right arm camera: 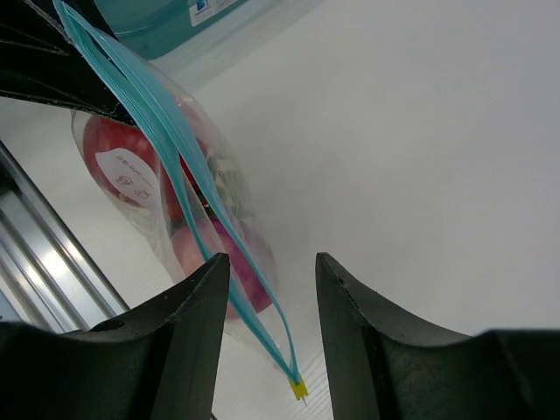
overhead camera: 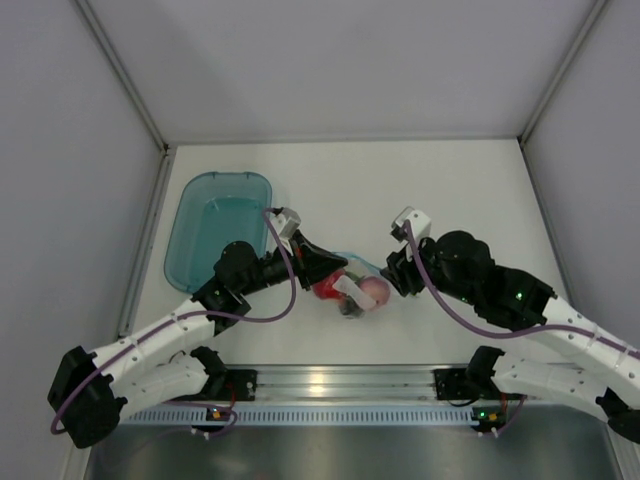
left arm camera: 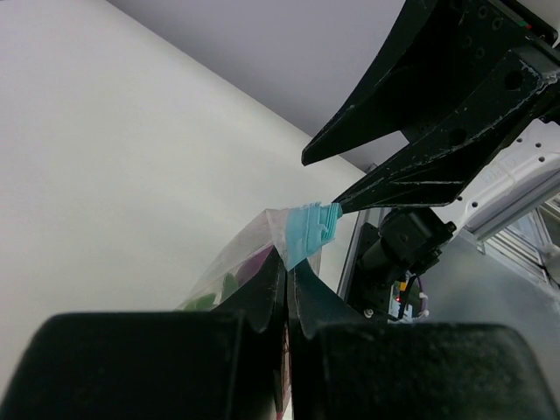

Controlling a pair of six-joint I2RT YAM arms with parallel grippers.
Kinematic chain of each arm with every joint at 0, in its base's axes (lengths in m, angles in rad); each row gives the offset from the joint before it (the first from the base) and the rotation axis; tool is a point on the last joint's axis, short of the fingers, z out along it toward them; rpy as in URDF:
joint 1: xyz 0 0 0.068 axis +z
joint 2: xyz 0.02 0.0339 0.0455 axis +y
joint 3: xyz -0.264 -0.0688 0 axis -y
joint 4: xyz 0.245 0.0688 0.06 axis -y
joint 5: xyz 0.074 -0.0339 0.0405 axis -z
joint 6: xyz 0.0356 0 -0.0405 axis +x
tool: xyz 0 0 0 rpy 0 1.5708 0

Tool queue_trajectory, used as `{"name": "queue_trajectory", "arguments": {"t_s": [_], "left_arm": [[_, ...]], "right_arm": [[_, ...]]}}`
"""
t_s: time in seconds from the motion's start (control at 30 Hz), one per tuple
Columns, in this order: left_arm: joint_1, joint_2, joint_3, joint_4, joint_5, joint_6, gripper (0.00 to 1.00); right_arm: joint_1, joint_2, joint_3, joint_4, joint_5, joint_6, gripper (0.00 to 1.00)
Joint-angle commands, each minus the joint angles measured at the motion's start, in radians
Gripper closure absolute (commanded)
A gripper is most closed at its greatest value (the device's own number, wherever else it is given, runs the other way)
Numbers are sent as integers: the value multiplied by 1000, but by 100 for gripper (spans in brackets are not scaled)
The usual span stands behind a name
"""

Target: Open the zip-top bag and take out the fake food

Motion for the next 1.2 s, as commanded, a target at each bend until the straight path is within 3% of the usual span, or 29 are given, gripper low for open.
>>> {"name": "queue_trajectory", "arguments": {"t_s": [0.0, 0.3, 0.4, 0.5, 0.53, 0.6, 0.77, 0.9, 0.97, 1.07, 1.13, 1.17], "left_arm": [[3, -22, 59, 84, 32, -20, 100], [1, -22, 77, 98, 75, -51, 100], [1, -14, 91, 98, 109, -63, 100], [1, -9, 97, 98, 124, -60, 100], [1, -8, 94, 98, 118, -57, 100], [3, 7, 91, 93, 103, -43, 100], [24, 148, 135, 76, 209, -9, 100], [34, 280, 195, 76, 298, 113, 99], [41, 361, 220, 76, 296, 123, 93], [72, 453, 277, 72, 254, 63, 61], [81, 481, 303, 50, 179, 32, 31], [81, 501, 304, 50, 157, 12, 25]], "right_arm": [[-14, 4, 21, 70, -14, -9, 55], [-16, 51, 2, 102, -55, -11, 56], [-16, 54, -2, 119, -52, -11, 60], [-16, 51, 2, 124, -45, -11, 75], [-16, 51, 5, 122, -43, -41, 90], [-16, 44, 14, 112, -19, -40, 100], [-16, 48, 48, 37, 23, -38, 100], [-16, 60, 68, -35, 107, 41, 100], [-14, 88, 83, -87, 192, 87, 100], [-16, 154, 109, -137, 291, 187, 100], [-16, 189, 117, -155, 320, 257, 100], [-16, 221, 119, -154, 345, 276, 100]]}}
